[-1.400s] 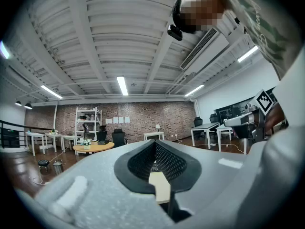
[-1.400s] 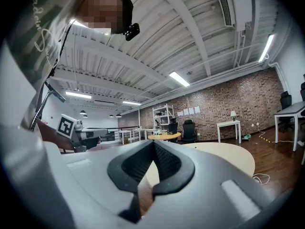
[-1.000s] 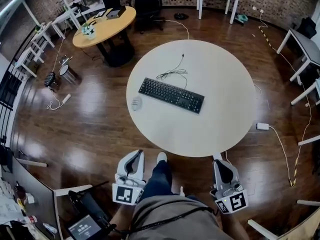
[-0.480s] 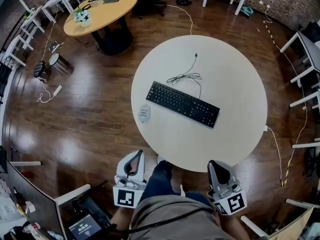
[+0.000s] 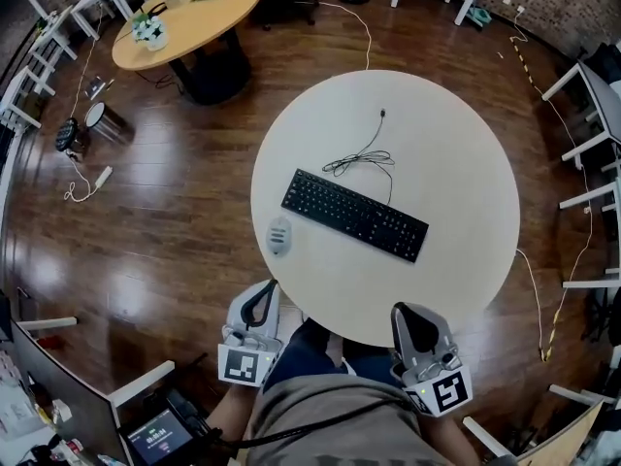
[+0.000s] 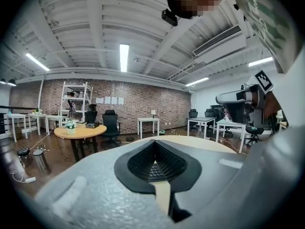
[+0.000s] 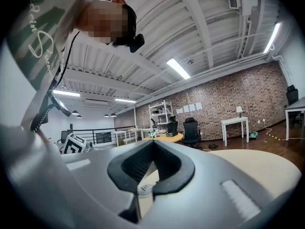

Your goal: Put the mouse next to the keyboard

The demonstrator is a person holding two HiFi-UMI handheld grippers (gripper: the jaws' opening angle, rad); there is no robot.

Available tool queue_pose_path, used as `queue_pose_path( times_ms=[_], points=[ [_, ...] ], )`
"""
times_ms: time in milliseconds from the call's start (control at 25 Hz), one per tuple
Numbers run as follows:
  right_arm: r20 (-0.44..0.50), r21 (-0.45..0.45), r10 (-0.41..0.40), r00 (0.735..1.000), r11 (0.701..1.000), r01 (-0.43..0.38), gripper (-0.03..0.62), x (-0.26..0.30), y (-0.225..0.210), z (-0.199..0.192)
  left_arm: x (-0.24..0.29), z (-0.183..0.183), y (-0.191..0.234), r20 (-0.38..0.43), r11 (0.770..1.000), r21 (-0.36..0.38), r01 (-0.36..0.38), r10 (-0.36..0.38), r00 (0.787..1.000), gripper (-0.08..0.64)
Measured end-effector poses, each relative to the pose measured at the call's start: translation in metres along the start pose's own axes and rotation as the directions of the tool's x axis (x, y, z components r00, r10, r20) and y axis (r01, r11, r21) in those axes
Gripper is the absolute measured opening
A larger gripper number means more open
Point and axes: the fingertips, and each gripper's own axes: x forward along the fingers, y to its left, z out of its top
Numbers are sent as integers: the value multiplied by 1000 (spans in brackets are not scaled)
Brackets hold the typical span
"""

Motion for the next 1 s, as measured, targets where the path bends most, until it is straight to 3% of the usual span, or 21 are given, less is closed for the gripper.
queue_pose_path(
  times_ms=[280, 520, 600, 680, 840, 1000],
  points=[
    [4, -5, 122, 993, 993, -122, 5, 16, -3, 2, 22, -11, 11, -58, 997, 54, -47, 50, 997, 2],
    [27, 6, 130, 991, 992, -130, 5, 26, -23, 5, 53, -49, 15, -171, 1000, 15, -19, 22, 985, 10],
    [24, 1, 124, 992, 992, -124, 5, 27, -26, 7, 61, -66, 19, -238, 1000, -17, -15, 10, 971, 133],
    [23, 0, 112, 993, 994, -112, 5, 28, -31, 9, 69, -86, 23, -309, 999, -39, -12, -1, 951, 210],
    [29, -5, 99, 995, 995, -99, 5, 30, -40, 10, 90, -118, 32, -403, 999, -32, -4, -10, 915, 229],
    [19, -51, 89, 996, 995, -88, 5, 30, -38, 9, 100, -137, 38, -440, 1000, -9, -10, 5, 898, 229]
  ],
)
